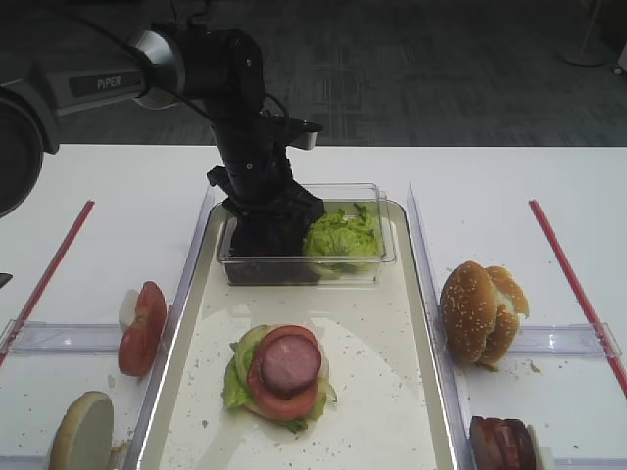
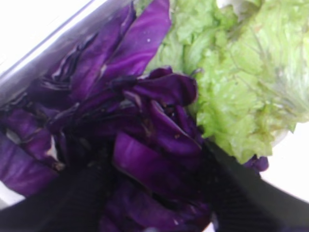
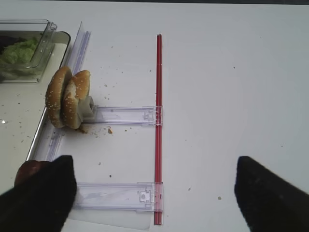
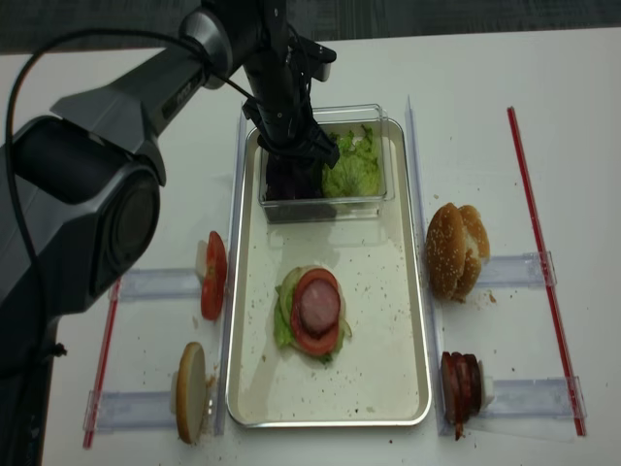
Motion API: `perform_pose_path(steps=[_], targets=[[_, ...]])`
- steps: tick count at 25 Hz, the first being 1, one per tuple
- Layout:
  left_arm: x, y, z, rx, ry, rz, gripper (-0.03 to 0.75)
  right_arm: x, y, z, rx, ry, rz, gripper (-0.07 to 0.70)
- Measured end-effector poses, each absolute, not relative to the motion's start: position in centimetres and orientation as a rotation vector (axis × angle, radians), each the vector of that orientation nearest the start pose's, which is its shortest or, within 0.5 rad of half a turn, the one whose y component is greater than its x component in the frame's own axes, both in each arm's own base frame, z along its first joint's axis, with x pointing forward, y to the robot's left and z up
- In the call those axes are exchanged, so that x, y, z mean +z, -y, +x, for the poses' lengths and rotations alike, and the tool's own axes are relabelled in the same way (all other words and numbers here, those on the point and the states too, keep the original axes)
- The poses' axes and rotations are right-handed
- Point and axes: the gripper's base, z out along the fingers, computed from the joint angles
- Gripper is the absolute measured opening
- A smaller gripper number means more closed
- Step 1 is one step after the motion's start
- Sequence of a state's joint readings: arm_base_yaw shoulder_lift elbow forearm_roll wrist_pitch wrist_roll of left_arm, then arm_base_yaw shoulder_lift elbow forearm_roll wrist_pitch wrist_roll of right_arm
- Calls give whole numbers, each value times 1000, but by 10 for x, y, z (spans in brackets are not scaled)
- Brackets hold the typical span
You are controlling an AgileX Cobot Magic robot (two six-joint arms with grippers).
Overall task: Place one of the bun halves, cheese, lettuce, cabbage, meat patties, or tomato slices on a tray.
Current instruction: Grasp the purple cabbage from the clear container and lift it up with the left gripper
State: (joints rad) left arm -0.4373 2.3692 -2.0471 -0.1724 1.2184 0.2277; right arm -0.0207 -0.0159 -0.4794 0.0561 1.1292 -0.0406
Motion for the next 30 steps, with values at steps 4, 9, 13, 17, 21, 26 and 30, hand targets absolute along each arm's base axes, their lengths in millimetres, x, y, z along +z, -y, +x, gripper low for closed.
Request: perform_pose_path(steps=[4, 9, 13, 17, 21, 26, 30], targets=[[165, 220, 437, -265, -2891, 918, 326, 266, -5, -8, 31, -2116, -26, 678], [165, 220, 437, -262, -2891, 919, 249, 266, -5, -8, 31, -2116, -26, 678], [163, 220, 438, -260, -2891, 919, 191, 266, -5, -8, 31, -2116, -26, 678], [163, 220, 438, -260, -2891, 919, 144, 266, -5, -8, 31, -2116, -26, 678], [163, 221, 437, -268, -2892, 917, 87, 266, -5, -8, 31, -2116, -26, 678], [163, 221, 437, -281, -2891, 912, 43, 266, -5, -8, 31, -2116, -26, 678], [163, 221, 437, -281, -2891, 912, 42, 266, -5, -8, 31, -2116, -26, 678]])
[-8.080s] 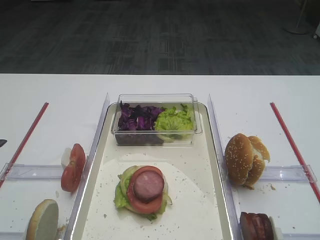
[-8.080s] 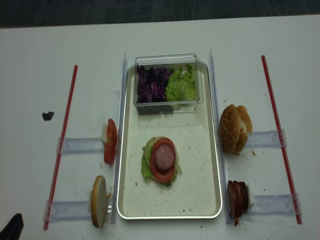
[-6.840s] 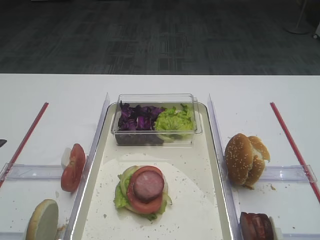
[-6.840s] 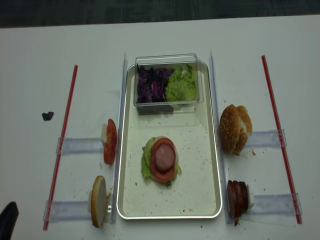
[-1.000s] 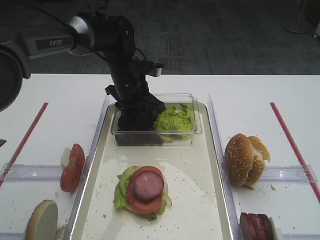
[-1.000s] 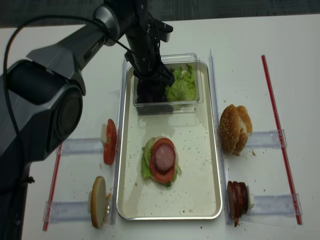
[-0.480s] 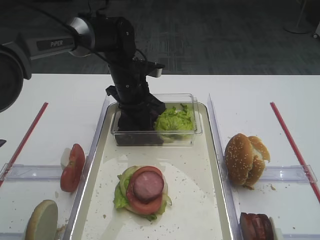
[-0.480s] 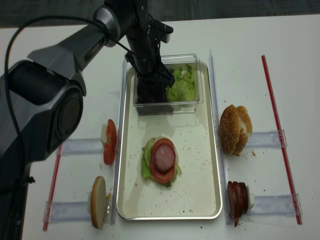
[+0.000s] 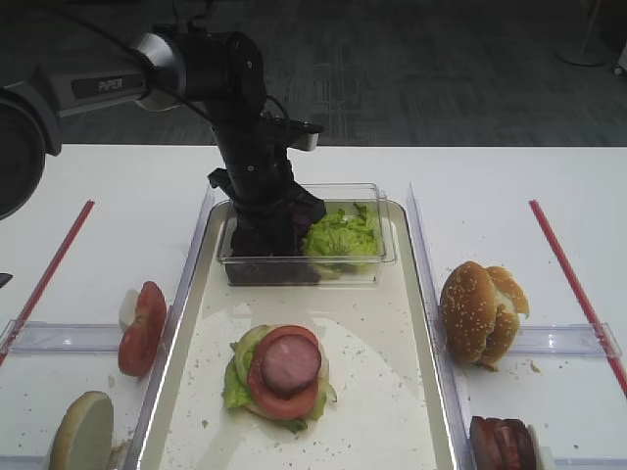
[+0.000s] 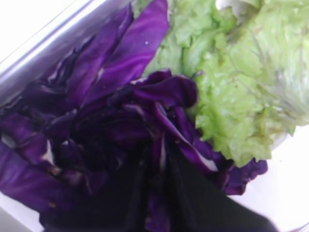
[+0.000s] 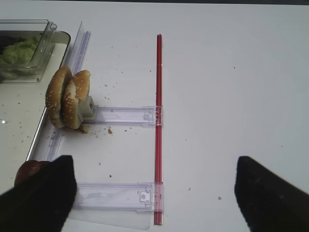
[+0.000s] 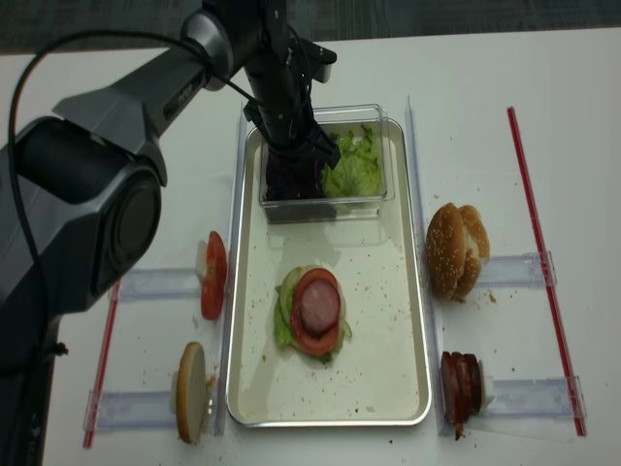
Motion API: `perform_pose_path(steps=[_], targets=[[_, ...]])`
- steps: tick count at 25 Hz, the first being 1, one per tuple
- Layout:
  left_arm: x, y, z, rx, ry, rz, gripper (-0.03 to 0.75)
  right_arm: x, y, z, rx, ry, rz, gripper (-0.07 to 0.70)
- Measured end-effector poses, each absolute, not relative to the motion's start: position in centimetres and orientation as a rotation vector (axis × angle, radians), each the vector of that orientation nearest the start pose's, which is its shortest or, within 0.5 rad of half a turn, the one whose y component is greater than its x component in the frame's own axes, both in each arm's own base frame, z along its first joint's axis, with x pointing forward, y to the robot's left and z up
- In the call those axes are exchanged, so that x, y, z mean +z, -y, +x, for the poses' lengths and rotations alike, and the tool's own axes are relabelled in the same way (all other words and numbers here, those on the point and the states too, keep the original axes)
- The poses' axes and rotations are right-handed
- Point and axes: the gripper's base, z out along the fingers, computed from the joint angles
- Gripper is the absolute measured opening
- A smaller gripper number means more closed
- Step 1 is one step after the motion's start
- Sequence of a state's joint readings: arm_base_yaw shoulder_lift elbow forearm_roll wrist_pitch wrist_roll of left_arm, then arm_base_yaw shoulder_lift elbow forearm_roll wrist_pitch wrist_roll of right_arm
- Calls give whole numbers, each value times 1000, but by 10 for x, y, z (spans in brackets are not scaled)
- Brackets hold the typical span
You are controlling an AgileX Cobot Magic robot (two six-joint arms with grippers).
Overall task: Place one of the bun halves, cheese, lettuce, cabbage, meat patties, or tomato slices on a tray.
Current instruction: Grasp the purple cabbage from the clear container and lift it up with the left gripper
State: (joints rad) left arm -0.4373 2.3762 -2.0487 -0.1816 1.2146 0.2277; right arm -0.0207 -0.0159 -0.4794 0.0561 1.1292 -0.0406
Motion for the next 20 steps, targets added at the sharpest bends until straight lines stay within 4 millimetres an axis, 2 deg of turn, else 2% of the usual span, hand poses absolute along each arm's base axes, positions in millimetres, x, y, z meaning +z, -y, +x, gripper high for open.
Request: perform_pose_path(steps=[13, 20], targets=[[168, 222, 439, -277, -2879, 914, 41, 266, -5, -8, 31, -2116, -26, 678], [197, 221, 440, -270, -2808, 906, 41, 266, -5, -8, 29, -2116, -30, 678]])
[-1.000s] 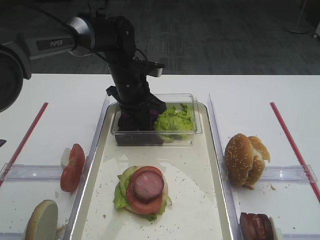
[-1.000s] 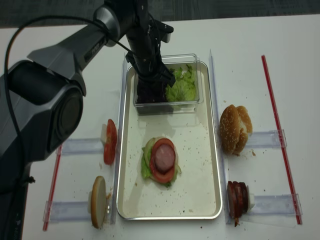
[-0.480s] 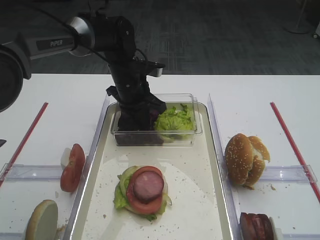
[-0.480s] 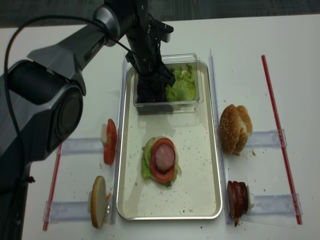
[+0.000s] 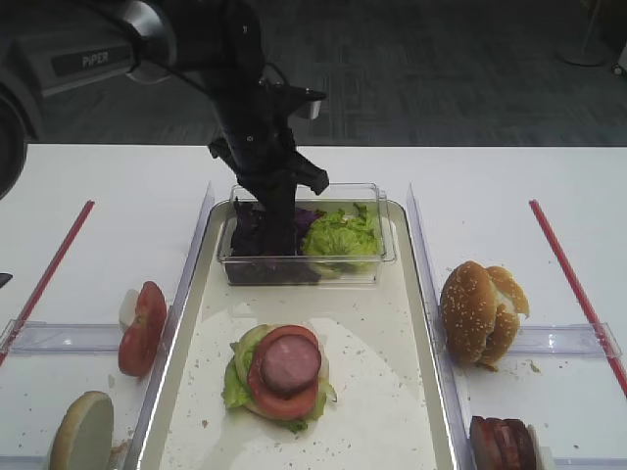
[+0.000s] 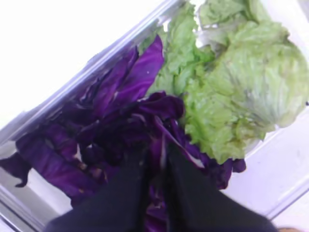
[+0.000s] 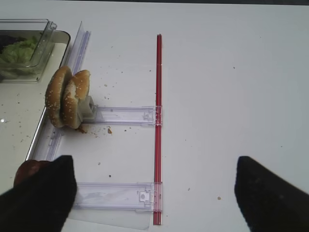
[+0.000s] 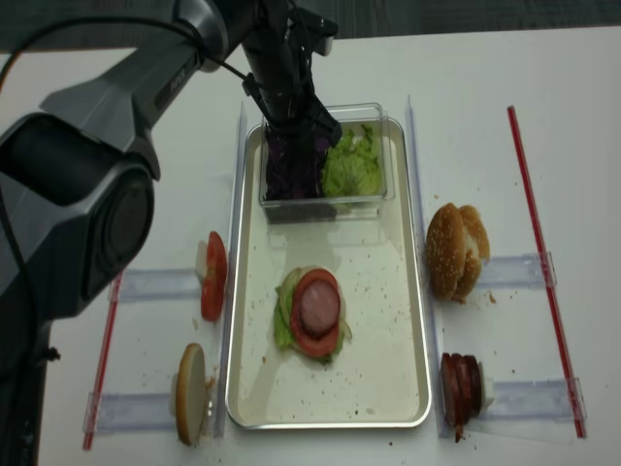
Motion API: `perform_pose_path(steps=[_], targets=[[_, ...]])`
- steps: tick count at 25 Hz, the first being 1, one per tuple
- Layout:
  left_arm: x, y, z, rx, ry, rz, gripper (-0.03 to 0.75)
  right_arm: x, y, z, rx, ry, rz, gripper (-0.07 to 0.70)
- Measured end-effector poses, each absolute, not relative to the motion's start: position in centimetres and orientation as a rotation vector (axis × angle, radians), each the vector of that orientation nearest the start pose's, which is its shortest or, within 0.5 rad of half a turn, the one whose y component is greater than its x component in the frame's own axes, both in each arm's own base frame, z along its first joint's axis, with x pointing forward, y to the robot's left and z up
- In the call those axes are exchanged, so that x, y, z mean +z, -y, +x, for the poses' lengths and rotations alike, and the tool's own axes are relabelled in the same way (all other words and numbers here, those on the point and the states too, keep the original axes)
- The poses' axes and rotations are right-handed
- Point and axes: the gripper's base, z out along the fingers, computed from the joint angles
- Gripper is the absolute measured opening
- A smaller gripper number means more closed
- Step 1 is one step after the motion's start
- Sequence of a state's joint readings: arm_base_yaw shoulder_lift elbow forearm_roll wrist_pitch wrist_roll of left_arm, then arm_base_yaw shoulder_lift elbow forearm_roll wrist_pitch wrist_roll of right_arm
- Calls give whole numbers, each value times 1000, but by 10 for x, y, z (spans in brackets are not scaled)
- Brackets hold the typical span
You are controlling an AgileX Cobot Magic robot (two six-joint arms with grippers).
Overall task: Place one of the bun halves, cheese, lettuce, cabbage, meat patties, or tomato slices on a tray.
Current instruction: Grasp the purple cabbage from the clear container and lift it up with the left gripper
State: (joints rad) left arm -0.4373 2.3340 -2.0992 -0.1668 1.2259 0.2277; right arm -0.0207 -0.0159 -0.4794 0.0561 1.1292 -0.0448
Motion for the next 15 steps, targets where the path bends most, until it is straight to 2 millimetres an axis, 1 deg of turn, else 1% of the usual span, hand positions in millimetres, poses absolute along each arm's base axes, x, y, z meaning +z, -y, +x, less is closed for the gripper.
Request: perform_pose_path(steps=[11, 15], targets=[[243, 217, 433, -269, -2714, 890, 41, 266, -5, -8, 28, -2116, -32, 678], [257, 216, 429, -272, -2688, 885, 41, 266, -5, -8, 28, -2116, -32, 678]])
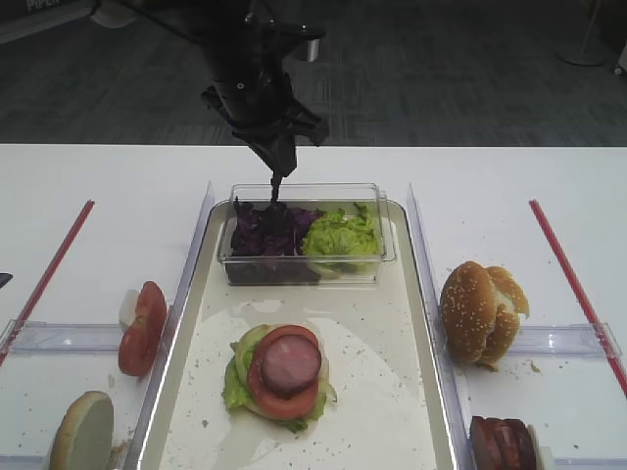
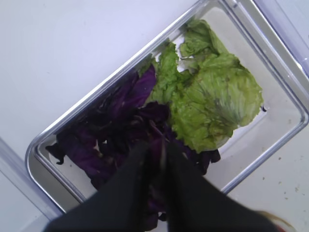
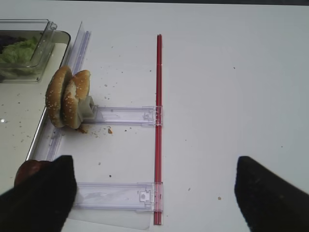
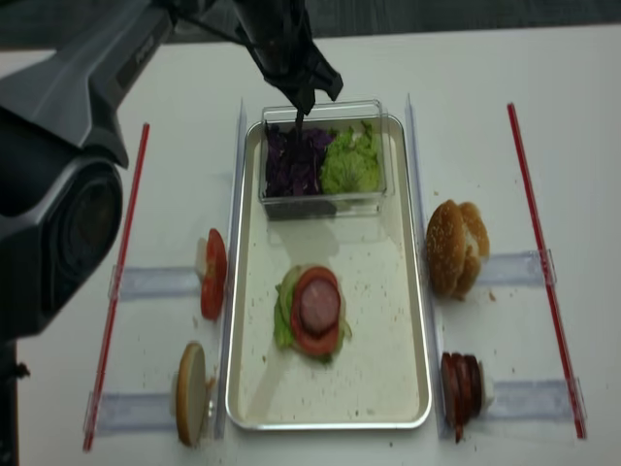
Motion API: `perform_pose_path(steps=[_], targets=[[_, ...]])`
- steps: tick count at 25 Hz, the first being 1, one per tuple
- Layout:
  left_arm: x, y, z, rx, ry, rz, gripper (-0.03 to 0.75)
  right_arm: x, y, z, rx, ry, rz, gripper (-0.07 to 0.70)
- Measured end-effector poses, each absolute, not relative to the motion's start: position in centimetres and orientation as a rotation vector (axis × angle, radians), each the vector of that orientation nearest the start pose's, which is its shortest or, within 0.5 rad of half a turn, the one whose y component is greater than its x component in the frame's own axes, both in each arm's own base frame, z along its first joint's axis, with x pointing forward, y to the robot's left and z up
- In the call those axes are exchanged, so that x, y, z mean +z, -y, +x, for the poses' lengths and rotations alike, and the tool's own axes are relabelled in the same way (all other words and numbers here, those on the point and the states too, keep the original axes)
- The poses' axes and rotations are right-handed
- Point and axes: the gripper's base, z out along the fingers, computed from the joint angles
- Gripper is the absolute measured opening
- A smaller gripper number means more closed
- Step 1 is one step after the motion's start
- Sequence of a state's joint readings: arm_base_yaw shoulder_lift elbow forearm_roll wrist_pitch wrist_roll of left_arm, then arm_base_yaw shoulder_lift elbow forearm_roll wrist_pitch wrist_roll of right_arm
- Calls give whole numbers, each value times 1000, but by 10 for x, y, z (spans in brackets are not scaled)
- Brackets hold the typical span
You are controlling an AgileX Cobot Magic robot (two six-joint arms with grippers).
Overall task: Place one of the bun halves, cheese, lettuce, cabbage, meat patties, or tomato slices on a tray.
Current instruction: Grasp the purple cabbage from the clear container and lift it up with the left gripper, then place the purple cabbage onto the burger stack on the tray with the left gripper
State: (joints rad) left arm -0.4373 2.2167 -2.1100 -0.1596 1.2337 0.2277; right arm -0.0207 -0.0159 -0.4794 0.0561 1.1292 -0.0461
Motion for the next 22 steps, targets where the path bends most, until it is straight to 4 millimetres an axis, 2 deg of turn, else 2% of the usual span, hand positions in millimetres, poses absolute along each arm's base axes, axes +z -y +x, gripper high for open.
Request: perform_pose_path(steps=[10, 22], targets=[[297, 210, 417, -279, -2609, 869, 41, 266, -5, -8, 29, -2116, -30, 678], [301, 207, 416, -243, -2600, 873, 41, 266, -5, -8, 29, -2116, -30, 678]])
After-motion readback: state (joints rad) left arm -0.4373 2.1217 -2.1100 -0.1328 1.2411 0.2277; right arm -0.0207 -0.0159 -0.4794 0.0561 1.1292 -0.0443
